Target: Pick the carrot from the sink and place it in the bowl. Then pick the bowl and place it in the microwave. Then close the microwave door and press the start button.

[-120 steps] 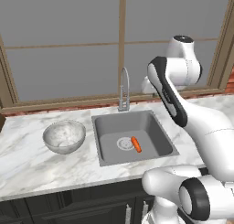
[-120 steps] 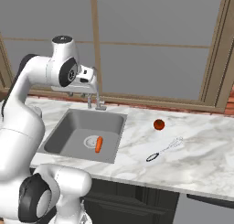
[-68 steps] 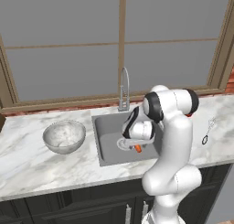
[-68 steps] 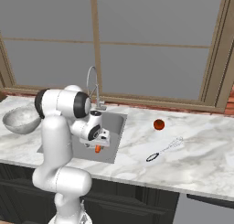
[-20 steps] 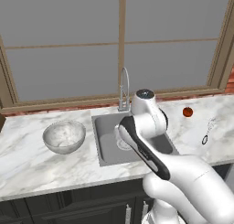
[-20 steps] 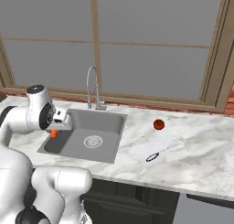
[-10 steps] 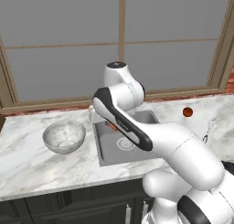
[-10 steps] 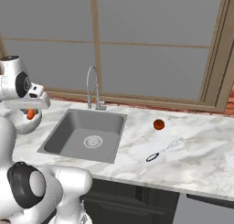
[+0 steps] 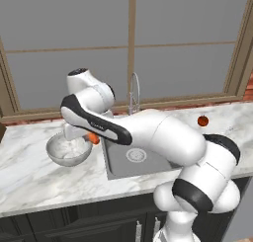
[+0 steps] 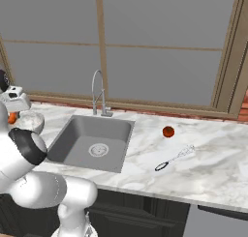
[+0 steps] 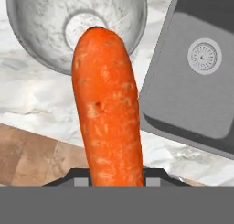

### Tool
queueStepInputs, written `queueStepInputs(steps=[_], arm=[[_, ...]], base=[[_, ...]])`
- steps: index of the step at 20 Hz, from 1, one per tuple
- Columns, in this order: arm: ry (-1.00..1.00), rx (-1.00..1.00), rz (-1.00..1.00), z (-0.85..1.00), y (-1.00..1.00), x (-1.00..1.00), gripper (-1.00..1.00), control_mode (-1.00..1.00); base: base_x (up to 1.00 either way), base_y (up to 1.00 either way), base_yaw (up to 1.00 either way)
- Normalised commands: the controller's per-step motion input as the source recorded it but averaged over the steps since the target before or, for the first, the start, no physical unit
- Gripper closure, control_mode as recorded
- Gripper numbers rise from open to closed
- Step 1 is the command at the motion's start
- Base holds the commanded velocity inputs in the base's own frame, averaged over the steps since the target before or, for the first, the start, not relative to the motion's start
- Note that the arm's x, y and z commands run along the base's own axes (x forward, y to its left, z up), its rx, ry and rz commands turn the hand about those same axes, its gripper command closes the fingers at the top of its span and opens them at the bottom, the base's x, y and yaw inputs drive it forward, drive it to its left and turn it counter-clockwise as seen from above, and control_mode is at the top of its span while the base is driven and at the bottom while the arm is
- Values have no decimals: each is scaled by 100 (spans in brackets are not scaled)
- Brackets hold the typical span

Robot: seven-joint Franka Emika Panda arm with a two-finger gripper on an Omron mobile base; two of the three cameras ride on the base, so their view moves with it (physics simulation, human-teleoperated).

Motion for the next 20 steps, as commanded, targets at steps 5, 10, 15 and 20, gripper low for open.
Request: queueStepInputs(steps=[5, 10, 15, 20], arm=[[5, -10, 4, -53, 34, 62, 100, -100], [6, -6, 0, -44, 41, 46, 100, -100], [7, -3, 0, -60, 4, 32, 100, -100], [7, -1, 0, -30, 13, 56, 100, -100]], base=[[0, 0, 0], [0, 0, 0], [0, 0, 0], [0, 0, 0]])
